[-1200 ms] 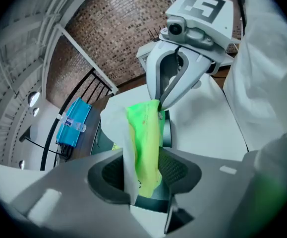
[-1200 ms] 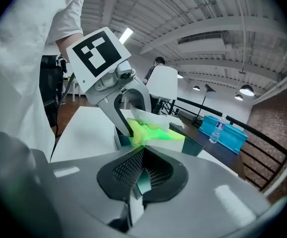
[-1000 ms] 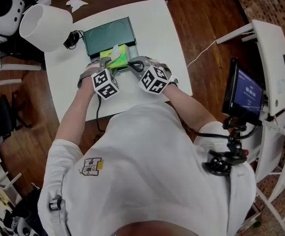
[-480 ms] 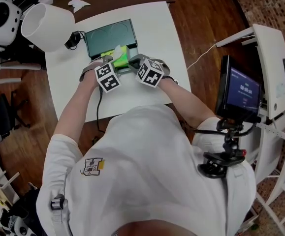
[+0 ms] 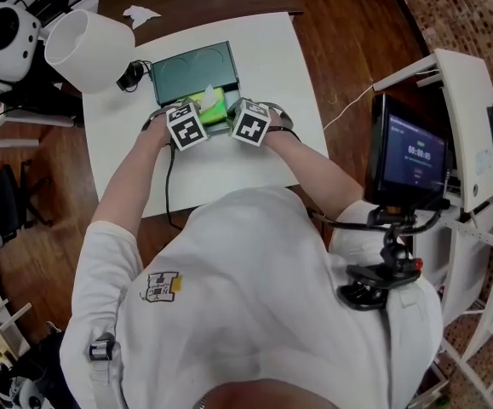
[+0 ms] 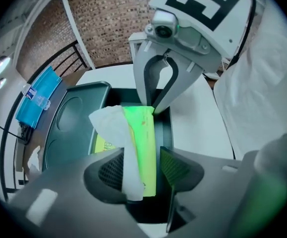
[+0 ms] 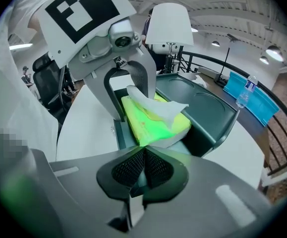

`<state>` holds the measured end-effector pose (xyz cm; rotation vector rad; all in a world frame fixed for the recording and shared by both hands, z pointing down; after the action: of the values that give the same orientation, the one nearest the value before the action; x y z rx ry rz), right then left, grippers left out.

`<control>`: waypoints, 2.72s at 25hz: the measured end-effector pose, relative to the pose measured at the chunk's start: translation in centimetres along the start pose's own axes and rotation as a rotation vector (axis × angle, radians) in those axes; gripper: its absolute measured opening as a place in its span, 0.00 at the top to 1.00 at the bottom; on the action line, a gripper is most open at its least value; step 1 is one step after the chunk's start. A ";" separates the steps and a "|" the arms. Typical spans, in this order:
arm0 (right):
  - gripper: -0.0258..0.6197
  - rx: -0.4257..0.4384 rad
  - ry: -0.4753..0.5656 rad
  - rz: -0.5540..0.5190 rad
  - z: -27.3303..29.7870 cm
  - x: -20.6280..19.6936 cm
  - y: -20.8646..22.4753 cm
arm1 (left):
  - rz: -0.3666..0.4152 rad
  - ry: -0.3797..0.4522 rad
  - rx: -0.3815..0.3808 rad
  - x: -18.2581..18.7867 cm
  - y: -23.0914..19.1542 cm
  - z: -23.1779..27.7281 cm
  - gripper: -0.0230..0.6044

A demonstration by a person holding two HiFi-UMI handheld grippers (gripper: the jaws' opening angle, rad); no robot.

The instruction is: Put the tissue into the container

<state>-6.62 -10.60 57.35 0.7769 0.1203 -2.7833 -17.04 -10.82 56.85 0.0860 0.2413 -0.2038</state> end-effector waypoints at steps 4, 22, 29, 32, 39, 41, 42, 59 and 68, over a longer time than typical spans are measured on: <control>0.95 0.002 -0.036 -0.004 0.5 0.2 0.3 | -0.059 0.054 -0.027 -0.4 -0.6 0.2 0.61; 0.86 -0.044 -0.032 0.003 -0.1 0.0 0.1 | -0.135 0.244 0.067 -3.5 -0.7 -2.7 0.33; 0.85 -0.056 -0.004 0.034 -1.3 -0.7 -0.2 | -0.370 0.514 0.118 -6.1 -1.6 -6.5 0.32; 0.83 -0.061 0.016 0.054 -1.9 -0.9 -0.2 | -0.510 0.666 0.132 -7.3 -1.4 -7.9 0.32; 0.81 -0.085 0.248 0.145 -4.7 -1.5 -1.0 | -0.763 0.923 0.269 -10.0 1.1 -9.8 0.32; 0.82 -0.089 0.366 0.149 -5.8 -1.9 -2.6 | -0.854 0.975 0.327 -11.0 3.1 -9.9 0.37; 0.82 -0.091 0.414 0.141 -6.2 -2.1 -3.7 | -0.893 0.986 0.351 -11.3 4.4 -9.8 0.41; 0.94 -0.029 0.403 0.202 0.0 -7.8 -12.4 | -1.025 0.654 0.289 -14.4 15.6 0.1 0.96; 0.96 -0.043 0.412 0.195 -0.5 -8.1 -12.2 | -0.982 0.625 0.260 -13.5 15.4 0.8 0.96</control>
<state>-2.85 3.01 61.29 1.2665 0.1669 -2.3976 -26.48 6.73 61.87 0.2876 0.8749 -1.1944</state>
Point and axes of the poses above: the fingertips, and each gripper's own axes: z forward along the fingers, y to its right, x out of its top, the point moved 8 cm from there along -z, backward along the fingers, and after that the axes turned 1 degree about -z, right-handed, at the moved point
